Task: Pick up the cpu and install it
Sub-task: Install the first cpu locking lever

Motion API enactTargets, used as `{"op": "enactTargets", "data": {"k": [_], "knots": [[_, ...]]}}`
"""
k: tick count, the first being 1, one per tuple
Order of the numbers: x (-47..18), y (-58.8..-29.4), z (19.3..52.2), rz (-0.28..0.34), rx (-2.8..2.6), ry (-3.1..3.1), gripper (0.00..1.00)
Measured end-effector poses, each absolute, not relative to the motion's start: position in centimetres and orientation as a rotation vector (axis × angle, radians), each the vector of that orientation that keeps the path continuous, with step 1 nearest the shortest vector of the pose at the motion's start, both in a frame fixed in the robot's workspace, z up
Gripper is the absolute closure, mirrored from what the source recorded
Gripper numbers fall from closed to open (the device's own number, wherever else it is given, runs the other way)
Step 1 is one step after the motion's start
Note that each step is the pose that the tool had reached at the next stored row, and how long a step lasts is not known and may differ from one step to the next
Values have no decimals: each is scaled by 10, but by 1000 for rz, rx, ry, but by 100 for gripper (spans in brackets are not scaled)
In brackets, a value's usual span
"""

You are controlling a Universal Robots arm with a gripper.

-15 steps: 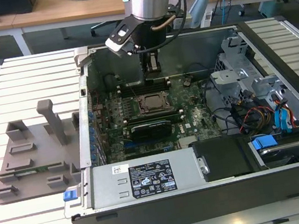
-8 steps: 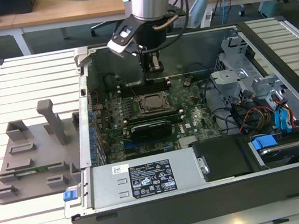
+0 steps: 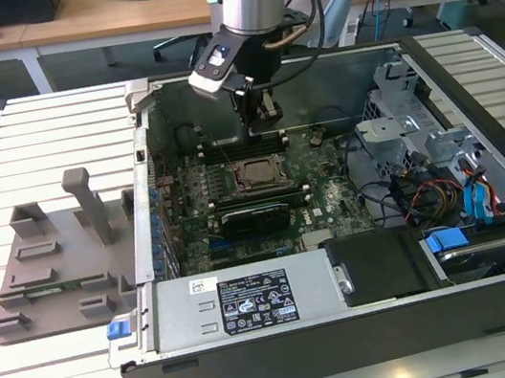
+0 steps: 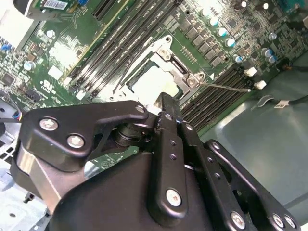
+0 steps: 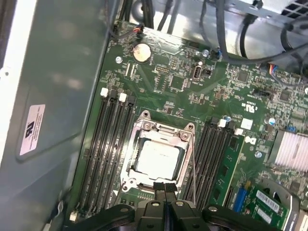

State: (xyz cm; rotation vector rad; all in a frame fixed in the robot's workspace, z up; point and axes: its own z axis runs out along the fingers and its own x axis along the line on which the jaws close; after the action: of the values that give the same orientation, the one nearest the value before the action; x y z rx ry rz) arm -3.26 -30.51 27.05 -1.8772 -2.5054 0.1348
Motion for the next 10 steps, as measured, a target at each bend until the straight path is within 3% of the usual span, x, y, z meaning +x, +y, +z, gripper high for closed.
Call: {"op": "enactTargets", "data": {"k": [10], "knots": [[-33, -305, 271, 135, -1762, -2593, 90]]}}
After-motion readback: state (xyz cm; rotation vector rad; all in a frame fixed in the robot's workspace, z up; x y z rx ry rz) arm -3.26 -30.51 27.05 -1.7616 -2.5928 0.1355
